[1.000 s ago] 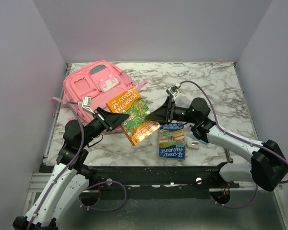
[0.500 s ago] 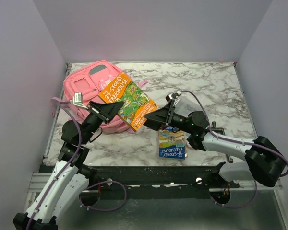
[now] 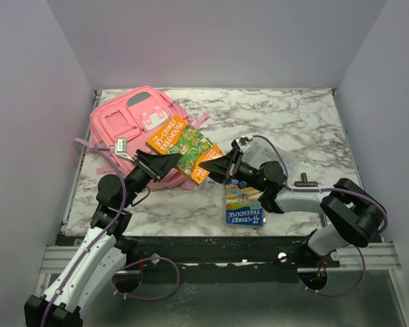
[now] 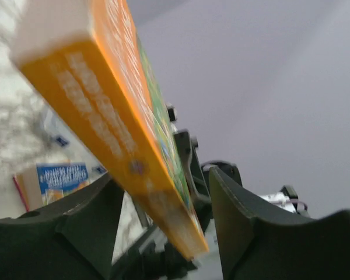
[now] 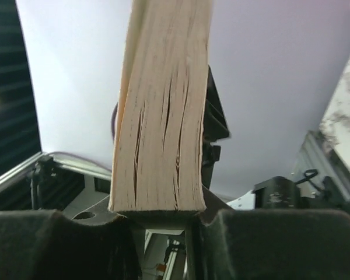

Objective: Pack the student bag
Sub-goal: Pick up the book from the center of the board.

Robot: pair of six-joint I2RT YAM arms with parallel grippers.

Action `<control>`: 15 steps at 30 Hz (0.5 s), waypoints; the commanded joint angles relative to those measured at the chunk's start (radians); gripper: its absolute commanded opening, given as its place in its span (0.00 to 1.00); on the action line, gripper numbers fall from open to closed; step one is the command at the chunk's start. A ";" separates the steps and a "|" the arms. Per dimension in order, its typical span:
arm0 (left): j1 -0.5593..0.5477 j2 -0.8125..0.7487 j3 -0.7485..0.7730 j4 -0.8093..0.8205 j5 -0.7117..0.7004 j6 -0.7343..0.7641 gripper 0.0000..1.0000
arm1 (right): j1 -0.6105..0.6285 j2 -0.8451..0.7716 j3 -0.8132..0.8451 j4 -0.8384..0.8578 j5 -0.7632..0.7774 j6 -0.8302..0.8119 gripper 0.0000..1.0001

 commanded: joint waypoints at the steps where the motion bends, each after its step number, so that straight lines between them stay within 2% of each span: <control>1: -0.002 -0.040 -0.097 -0.187 0.157 0.128 0.68 | -0.112 0.055 -0.074 0.166 -0.074 0.008 0.01; 5: -0.002 -0.093 -0.076 -0.516 0.122 0.242 0.79 | -0.246 0.081 -0.111 0.171 -0.186 -0.016 0.00; 8: 0.000 -0.130 -0.008 -0.697 0.051 0.338 0.85 | -0.330 0.057 -0.104 0.061 -0.282 -0.114 0.01; 10: 0.000 -0.116 0.061 -0.808 -0.026 0.387 0.88 | -0.360 0.017 -0.073 -0.125 -0.319 -0.243 0.01; 12: 0.000 -0.056 0.141 -0.885 -0.076 0.446 0.90 | -0.370 -0.033 -0.010 -0.427 -0.316 -0.430 0.01; 13: 0.000 -0.012 0.180 -0.913 -0.098 0.481 0.94 | -0.372 -0.061 0.020 -0.583 -0.286 -0.518 0.01; 15: 0.000 0.134 0.287 -1.007 -0.145 0.580 0.96 | -0.374 -0.128 0.061 -0.834 -0.171 -0.670 0.01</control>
